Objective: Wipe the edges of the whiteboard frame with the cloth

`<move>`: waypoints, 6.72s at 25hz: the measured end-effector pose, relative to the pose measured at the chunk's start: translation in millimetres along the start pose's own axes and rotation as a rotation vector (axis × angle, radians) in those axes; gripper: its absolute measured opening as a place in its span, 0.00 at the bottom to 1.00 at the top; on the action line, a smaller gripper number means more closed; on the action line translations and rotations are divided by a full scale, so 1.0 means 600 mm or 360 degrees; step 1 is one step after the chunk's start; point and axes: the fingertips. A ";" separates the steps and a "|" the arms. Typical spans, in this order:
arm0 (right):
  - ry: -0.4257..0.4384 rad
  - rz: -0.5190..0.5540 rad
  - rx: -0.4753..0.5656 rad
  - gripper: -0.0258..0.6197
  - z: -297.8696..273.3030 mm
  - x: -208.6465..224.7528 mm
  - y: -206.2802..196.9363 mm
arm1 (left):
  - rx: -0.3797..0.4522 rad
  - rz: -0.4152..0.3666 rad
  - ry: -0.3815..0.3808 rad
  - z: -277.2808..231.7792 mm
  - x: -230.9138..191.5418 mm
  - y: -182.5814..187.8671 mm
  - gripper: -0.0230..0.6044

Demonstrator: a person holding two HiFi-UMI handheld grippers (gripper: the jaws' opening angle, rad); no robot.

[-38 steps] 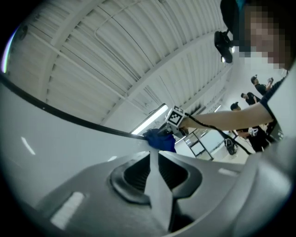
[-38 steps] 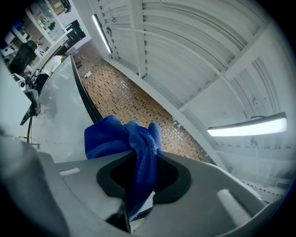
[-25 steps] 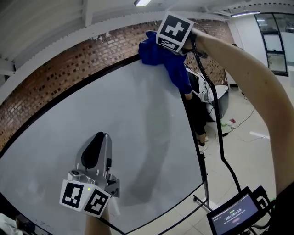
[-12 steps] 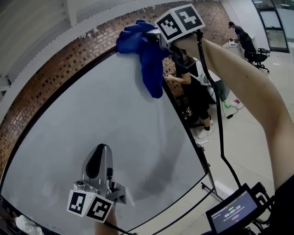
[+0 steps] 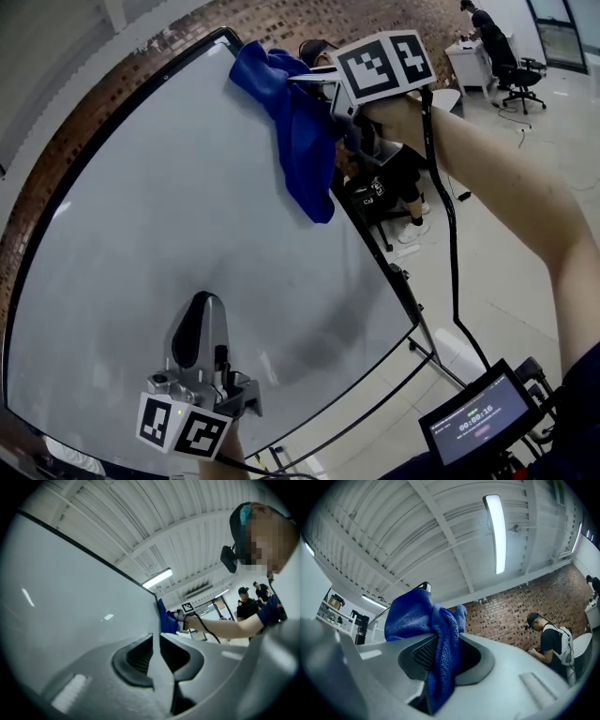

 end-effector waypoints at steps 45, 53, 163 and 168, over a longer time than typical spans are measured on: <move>-0.0107 -0.0393 -0.0438 0.16 0.115 -0.030 -0.472 | -0.0324 0.0636 -0.0172 -0.001 0.082 -0.272 0.11; -0.0156 -0.0470 -0.0462 0.16 0.150 -0.035 -0.536 | -0.0401 0.0721 -0.0148 0.018 0.108 -0.321 0.11; -0.0884 -0.0989 -0.0681 0.16 0.484 0.086 -1.246 | -0.1456 0.1424 -0.0456 0.131 0.412 -1.036 0.12; -0.0913 -0.1020 -0.0691 0.16 0.489 0.091 -1.271 | -0.1486 0.1386 -0.0438 0.132 0.405 -1.065 0.13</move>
Point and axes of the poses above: the fingertips, and each gripper's own axes: z backward along the fingers, x to its right, y out of its top, and after that the axes turned 8 degrees about -y, right-handed
